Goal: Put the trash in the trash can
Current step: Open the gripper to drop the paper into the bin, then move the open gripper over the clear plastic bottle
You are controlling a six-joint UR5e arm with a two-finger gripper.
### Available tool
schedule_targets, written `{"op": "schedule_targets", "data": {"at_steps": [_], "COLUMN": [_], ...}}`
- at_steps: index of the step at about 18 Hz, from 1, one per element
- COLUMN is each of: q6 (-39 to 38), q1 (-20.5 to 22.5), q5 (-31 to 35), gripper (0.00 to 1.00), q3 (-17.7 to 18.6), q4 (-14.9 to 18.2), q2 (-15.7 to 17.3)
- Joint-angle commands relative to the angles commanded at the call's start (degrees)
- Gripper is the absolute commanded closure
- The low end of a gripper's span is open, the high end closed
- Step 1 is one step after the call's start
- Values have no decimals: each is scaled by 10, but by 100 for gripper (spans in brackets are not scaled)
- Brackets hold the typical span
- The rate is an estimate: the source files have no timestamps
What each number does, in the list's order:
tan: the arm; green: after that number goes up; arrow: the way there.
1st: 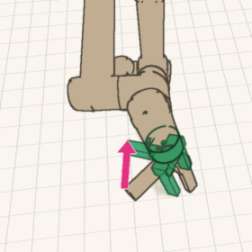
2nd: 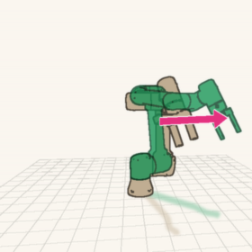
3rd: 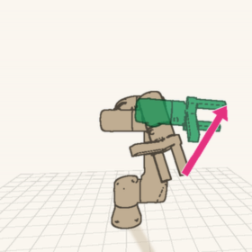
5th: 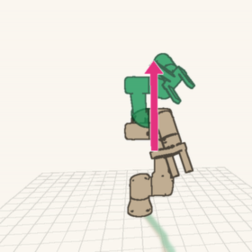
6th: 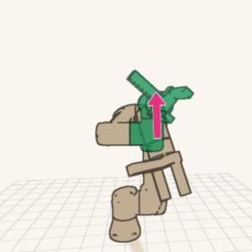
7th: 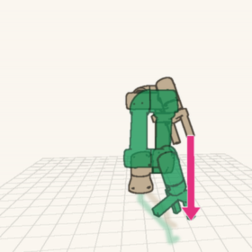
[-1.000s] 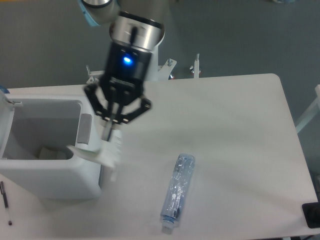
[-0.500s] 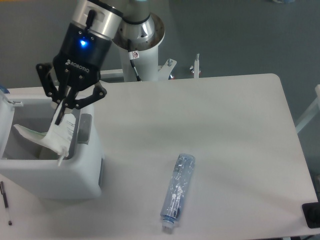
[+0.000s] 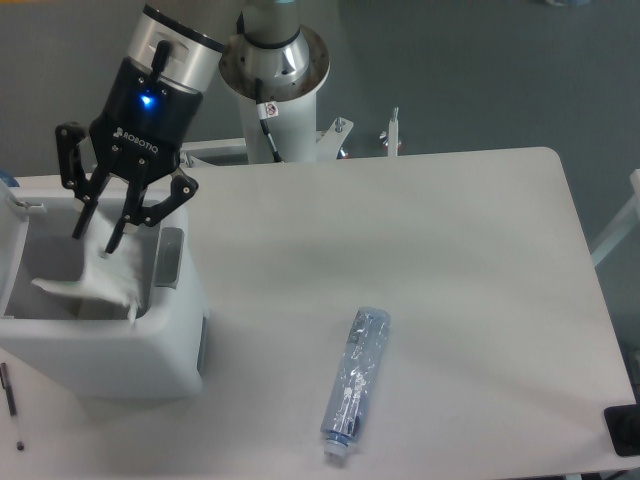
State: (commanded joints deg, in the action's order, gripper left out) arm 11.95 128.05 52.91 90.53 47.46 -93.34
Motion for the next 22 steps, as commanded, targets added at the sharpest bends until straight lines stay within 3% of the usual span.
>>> {"op": "schedule_targets", "data": {"at_steps": [6, 14, 18, 22], "q6": [-2, -6, 0, 9], "q1": [7, 41, 66, 89], "q5": [0, 2, 4, 9], "gripper": [42, 42, 28, 24], "q3": [-25, -144, -164, -164], "q4": [0, 1, 0, -1], "q2": [-13, -111, -135, -162]}}
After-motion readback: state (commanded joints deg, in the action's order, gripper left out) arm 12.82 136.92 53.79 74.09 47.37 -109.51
